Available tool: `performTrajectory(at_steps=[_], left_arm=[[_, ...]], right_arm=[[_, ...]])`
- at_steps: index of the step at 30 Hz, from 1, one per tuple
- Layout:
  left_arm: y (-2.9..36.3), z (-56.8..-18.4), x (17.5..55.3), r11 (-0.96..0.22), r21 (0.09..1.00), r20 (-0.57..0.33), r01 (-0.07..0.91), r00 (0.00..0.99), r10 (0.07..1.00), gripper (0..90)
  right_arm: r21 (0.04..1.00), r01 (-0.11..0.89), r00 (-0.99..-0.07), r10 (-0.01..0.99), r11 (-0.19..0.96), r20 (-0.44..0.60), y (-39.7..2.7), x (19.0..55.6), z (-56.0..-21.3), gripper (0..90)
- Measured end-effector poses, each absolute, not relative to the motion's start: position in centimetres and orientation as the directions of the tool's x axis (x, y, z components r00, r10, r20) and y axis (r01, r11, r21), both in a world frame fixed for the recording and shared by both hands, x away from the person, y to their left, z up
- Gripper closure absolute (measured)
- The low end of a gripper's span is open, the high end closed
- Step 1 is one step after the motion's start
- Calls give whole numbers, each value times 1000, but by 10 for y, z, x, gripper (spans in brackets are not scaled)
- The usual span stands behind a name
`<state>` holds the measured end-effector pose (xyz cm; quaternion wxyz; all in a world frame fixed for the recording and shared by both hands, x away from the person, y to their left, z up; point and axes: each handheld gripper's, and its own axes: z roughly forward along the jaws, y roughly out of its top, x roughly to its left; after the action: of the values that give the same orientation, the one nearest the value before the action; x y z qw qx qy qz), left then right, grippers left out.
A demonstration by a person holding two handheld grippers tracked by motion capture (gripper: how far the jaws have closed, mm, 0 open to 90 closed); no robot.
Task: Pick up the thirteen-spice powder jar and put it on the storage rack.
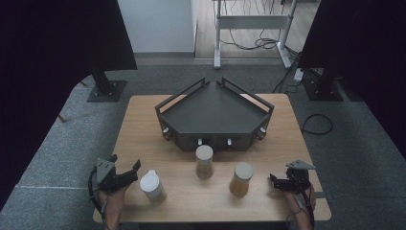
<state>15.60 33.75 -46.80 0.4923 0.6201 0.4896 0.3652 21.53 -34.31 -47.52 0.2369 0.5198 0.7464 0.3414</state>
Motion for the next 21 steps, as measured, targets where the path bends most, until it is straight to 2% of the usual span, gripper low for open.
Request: performTrajectory(at_steps=[8,21], left_arm=[[336,-462,148,-32,979,-24,202,267,963,51],[331,-456,143,-48,983,-8,179,302,953,52]], right_arm=[[756,614,-347,938,227,1,-343,215,-475,82],[756,614,-347,938,226,1,-343,215,-475,82]])
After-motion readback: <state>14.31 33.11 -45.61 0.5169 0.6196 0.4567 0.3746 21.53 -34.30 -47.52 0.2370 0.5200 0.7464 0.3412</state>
